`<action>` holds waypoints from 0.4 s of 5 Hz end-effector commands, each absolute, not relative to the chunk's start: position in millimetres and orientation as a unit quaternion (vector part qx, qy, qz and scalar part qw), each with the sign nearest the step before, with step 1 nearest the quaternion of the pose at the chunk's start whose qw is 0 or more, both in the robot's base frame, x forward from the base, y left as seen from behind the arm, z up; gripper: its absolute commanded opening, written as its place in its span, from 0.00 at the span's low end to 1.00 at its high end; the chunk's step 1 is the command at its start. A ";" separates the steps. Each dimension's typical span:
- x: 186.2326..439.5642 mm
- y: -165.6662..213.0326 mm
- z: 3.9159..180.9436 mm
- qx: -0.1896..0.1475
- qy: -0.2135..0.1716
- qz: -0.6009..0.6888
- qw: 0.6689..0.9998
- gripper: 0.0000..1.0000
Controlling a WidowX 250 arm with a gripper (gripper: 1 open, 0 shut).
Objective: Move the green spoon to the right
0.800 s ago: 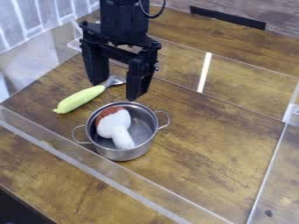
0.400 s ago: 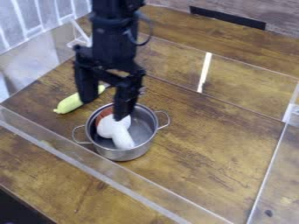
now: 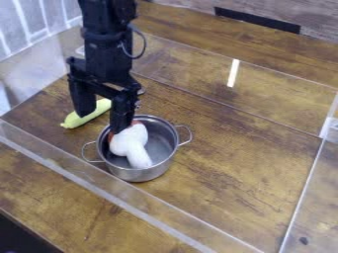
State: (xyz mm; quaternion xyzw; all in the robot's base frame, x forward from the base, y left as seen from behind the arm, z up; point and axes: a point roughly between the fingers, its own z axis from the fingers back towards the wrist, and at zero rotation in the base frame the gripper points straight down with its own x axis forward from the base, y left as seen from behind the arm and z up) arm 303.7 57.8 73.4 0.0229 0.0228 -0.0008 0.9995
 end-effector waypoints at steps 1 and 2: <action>325.7 80.0 88.1 0.035 -0.021 0.018 0.999 1.00; 333.9 91.5 85.4 0.037 -0.028 0.032 0.998 1.00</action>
